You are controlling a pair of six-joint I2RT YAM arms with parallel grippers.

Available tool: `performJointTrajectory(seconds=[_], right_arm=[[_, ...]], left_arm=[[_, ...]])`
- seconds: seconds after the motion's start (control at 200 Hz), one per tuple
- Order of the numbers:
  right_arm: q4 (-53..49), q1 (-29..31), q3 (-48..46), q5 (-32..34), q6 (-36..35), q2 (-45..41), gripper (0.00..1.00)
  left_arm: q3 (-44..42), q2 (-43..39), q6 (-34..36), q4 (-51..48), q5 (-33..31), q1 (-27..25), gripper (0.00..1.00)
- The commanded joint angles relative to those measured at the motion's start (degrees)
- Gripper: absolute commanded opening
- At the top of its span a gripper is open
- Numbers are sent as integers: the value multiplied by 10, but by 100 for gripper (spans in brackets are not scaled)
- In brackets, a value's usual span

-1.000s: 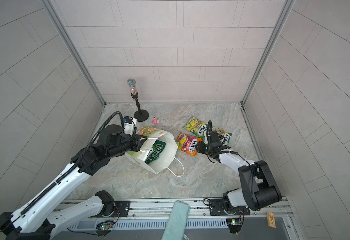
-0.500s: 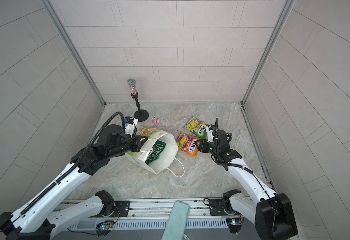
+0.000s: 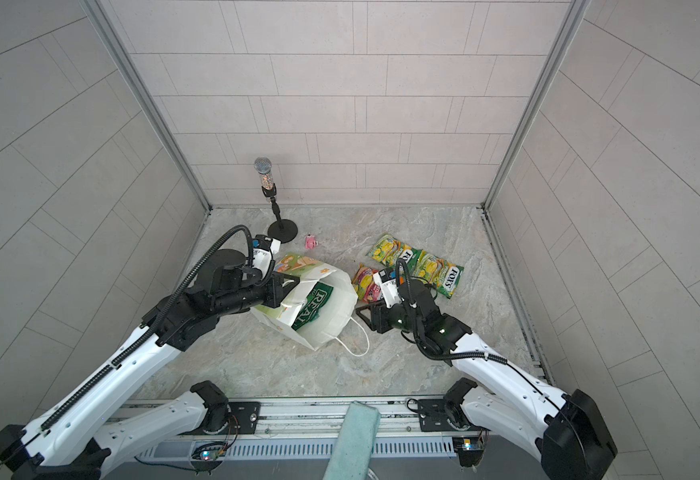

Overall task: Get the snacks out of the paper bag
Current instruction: 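Move the empty right gripper back into the bag opening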

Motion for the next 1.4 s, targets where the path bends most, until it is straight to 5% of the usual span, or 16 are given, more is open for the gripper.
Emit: performJointTrajectory(seconds=[0.0, 0.786, 1.071, 1.396], right_arm=[[41, 43, 21, 35, -2, 35, 52], [174, 225, 123, 47, 60, 316, 50], [198, 249, 144, 55, 68, 339, 52], [270, 249, 110, 181, 156, 310, 51]], left_arm=[[0, -11, 9, 16, 18, -2, 0], [-11, -14, 2, 26, 43, -3, 0], [-11, -18, 5, 18, 45, -3, 0], [-10, -20, 6, 13, 51, -3, 0]])
